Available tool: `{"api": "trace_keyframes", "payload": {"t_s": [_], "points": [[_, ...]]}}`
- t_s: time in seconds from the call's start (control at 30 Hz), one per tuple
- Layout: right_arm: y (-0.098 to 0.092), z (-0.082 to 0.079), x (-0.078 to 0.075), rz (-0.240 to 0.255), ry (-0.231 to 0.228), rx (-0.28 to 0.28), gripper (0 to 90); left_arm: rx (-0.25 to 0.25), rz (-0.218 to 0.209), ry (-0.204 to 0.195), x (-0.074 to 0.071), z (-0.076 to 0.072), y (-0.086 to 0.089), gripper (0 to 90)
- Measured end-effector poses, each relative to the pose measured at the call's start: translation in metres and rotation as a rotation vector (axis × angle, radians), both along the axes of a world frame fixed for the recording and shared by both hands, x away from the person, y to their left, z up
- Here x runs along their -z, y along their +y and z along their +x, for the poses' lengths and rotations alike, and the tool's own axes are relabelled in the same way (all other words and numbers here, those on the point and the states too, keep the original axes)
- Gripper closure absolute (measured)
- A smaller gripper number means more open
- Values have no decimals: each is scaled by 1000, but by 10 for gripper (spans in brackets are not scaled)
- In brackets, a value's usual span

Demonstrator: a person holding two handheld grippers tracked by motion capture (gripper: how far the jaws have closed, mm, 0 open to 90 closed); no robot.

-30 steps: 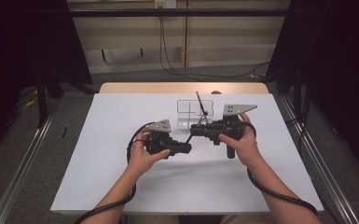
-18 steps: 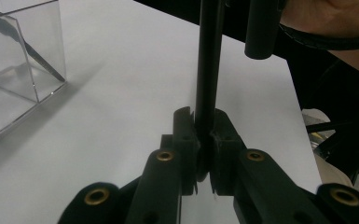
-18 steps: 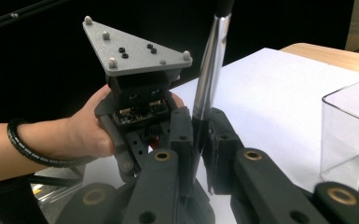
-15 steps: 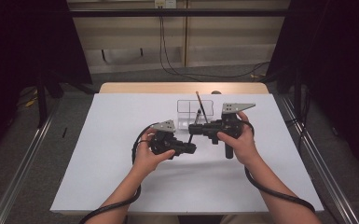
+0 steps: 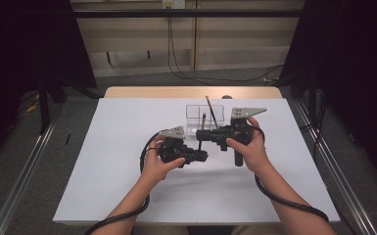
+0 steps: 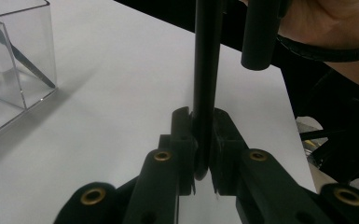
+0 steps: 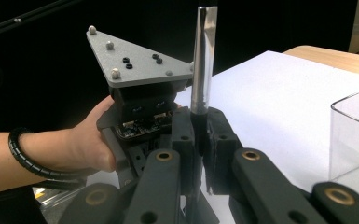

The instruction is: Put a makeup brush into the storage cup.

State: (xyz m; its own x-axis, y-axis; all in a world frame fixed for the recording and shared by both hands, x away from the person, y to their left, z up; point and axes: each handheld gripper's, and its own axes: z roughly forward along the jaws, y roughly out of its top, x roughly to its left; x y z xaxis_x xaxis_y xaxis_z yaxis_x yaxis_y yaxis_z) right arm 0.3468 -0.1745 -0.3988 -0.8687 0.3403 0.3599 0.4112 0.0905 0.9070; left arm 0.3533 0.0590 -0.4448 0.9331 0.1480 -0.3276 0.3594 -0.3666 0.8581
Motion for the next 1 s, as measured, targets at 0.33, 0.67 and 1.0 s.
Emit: {"api": "trace_keyframes", "payload": {"t_s": [0.33, 0.67, 1.0], "points": [[3, 2, 2, 18, 8, 11, 847, 0, -11, 4, 0, 0, -1, 795], [1, 1, 0, 11, -1, -1, 848, -14, -40, 10, -3, 1, 4, 667], [-4, 1, -5, 14, -22, 4, 848, -20, -55, 21, -7, 2, 14, 444]]}}
